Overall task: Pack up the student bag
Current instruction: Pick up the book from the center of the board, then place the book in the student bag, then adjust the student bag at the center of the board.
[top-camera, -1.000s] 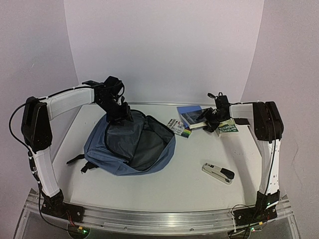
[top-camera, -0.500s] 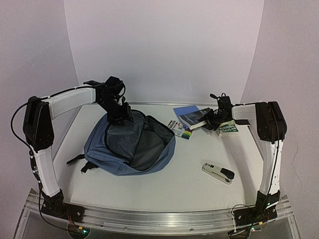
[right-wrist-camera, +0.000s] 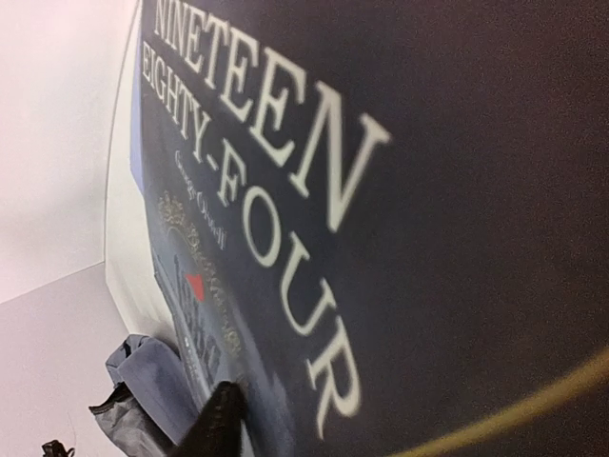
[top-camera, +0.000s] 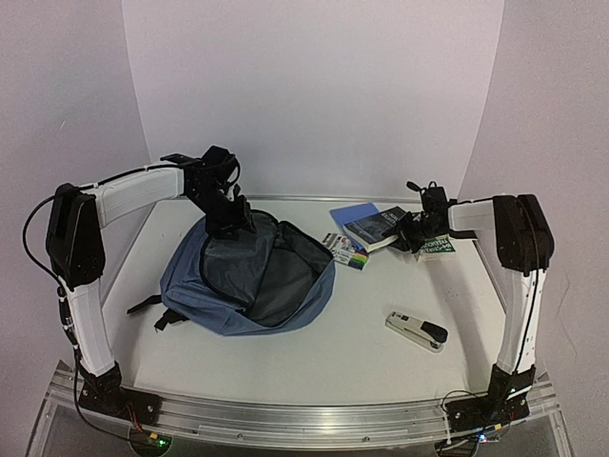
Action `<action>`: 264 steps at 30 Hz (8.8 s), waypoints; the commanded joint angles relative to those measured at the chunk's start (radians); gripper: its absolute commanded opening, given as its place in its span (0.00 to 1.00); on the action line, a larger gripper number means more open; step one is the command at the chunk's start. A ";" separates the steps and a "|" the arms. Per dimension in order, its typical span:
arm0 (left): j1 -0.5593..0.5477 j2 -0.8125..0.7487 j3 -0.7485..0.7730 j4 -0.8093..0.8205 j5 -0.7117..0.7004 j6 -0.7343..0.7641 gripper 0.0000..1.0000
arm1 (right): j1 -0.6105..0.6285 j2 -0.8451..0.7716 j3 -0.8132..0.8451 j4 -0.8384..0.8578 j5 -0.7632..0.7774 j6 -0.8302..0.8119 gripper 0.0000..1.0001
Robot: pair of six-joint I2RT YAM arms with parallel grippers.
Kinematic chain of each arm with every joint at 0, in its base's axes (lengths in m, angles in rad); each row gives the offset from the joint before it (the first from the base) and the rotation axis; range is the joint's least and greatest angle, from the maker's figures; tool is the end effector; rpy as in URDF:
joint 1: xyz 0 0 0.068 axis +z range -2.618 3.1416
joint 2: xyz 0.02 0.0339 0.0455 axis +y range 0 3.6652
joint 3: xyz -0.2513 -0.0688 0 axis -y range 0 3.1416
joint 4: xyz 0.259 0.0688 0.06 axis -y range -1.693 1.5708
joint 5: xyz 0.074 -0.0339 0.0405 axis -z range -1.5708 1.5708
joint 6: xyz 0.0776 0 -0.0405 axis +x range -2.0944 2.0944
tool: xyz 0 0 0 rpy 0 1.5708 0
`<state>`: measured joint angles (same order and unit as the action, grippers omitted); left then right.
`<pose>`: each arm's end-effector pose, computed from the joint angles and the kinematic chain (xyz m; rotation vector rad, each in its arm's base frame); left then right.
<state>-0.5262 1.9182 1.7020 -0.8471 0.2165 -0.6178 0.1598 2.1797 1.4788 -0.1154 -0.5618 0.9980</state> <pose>0.3757 -0.2375 0.2219 -0.0487 2.7604 -0.6396 0.4831 0.1197 0.0967 0.7740 2.4563 1.1727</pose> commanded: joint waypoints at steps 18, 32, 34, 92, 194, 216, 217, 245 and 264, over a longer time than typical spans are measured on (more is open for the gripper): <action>0.011 -0.003 0.047 0.006 0.012 0.015 0.41 | -0.032 -0.146 -0.015 -0.038 -0.090 -0.106 0.00; 0.014 0.009 0.076 -0.025 -0.010 0.029 0.19 | -0.039 -0.251 0.044 -0.033 -0.235 -0.300 0.00; 0.013 0.019 0.103 -0.061 -0.052 0.037 0.23 | -0.038 -0.272 0.040 -0.033 -0.249 -0.317 0.00; -0.278 0.325 0.627 -0.703 -0.703 0.041 0.00 | 0.342 -0.328 -0.021 0.054 -0.352 -0.374 0.00; -0.170 0.161 0.393 -0.410 -0.487 0.048 0.00 | 0.477 -0.216 0.262 -0.347 0.021 -0.568 0.00; -0.170 0.163 0.380 -0.368 -0.465 0.044 0.00 | 0.544 -0.083 0.202 -0.413 0.133 -0.470 0.37; -0.170 0.162 0.380 -0.367 -0.465 0.042 0.00 | 0.549 -0.077 0.202 -0.414 0.135 -0.459 0.40; -0.170 0.169 0.379 -0.340 -0.464 0.045 0.00 | 0.546 -0.208 0.267 -0.471 0.173 -0.566 0.00; -0.121 0.046 0.225 -0.239 -0.399 0.020 0.00 | 0.493 -0.343 -0.063 -0.468 0.228 -0.783 0.00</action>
<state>-0.6862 2.0773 1.9641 -1.1308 -0.1874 -0.5824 0.6994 1.8516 1.4299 -0.5618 -0.3857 0.2674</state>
